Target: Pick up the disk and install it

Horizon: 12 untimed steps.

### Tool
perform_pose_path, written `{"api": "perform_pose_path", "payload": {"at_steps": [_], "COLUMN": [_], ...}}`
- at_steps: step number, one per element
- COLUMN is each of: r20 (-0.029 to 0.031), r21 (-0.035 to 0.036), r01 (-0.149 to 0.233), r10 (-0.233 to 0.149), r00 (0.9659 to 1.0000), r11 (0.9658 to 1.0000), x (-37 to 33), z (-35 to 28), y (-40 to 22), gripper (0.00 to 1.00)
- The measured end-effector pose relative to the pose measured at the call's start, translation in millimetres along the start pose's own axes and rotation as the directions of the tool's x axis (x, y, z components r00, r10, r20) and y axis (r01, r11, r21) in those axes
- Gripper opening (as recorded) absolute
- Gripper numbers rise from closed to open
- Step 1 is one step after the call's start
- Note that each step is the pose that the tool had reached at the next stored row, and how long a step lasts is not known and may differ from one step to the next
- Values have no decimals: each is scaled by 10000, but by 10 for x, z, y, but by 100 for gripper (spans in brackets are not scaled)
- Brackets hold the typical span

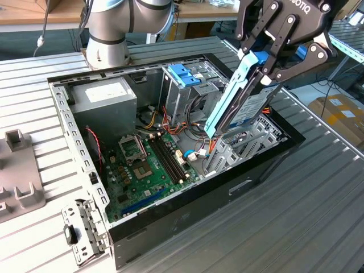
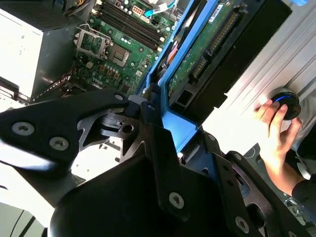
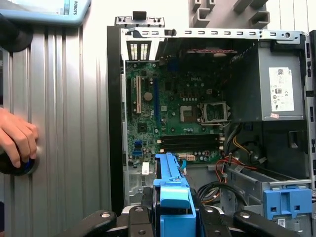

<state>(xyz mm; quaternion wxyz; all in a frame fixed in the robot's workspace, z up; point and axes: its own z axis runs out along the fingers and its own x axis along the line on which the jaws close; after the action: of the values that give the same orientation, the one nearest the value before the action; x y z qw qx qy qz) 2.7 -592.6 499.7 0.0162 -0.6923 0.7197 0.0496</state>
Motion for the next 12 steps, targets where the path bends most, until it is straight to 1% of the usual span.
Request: {"api": "perform_pose_path", "payload": {"at_steps": [4, 6, 12], "r20": [1, -1, -1], "r21": [-1, -4, -4], "r01": [0, 0, 0], "r10": [0, 0, 0], "r00": [10000, 10000, 10000], "r11": [10000, 10000, 10000], "x": [13, 16, 22], "z": [5, 9, 27], "y": [-58, -101, -136], "gripper": [37, 37, 37]}}
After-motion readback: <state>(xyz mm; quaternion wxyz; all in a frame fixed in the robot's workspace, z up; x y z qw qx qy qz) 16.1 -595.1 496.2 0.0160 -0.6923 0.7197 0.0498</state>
